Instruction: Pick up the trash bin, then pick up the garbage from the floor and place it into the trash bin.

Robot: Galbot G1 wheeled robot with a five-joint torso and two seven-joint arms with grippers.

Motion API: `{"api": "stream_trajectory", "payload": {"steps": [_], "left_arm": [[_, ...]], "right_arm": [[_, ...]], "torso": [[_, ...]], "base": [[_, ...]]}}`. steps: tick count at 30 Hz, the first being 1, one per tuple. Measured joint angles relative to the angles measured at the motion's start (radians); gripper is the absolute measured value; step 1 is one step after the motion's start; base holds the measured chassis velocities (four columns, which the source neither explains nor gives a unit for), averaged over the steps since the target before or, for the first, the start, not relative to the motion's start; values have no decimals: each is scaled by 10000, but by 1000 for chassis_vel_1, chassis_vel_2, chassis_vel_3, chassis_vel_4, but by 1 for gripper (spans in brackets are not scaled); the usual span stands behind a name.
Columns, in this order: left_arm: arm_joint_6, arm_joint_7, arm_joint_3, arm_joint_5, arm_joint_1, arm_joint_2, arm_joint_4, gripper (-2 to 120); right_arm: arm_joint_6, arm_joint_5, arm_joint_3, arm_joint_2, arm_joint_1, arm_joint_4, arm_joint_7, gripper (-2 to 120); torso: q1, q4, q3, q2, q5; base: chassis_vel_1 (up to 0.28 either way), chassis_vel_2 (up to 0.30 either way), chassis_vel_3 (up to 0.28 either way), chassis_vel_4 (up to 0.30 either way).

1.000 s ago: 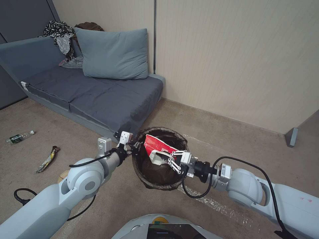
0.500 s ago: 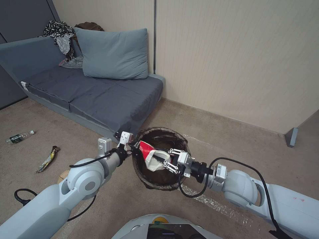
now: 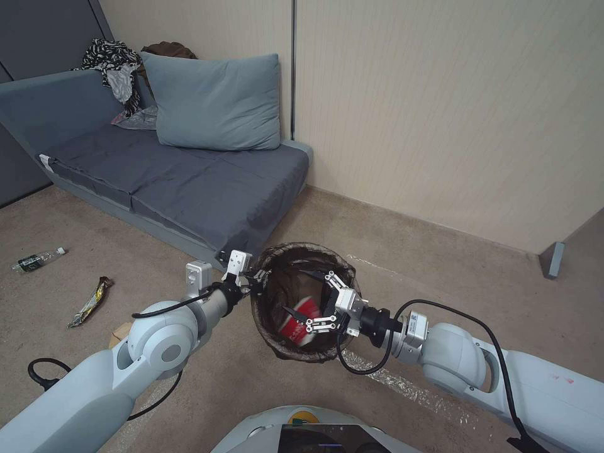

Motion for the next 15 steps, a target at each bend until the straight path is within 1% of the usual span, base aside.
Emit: {"api": "stream_trajectory", "payload": {"steps": [1,3,4,9,15], "left_arm": [[0,0,0,0,0,0,0,5],[0,0,14,0,0,-9,2,5],[0,0,21,0,1,-4,3,5],[-2,0,23,4,35,2,3,5],[-10,6,7,24,97,9,3,5]], "right_arm": [[0,0,0,0,0,0,0,86],[-15,-22,16,33,-36,-21,13,96],[-16,-27,30,43,-56,-30,20,99],[-11,-41,183,59,-210,-26,39,100],[26,27,760,-173,-573,181,49,100]], "torso": [[0,0,0,0,0],[0,0,0,0,0],[0,0,0,0,0],[0,0,0,0,0],[0,0,0,0,0]], "base": [[0,0,0,0],[0,0,0,0],[0,0,0,0],[0,0,0,0],[0,0,0,0]]}}
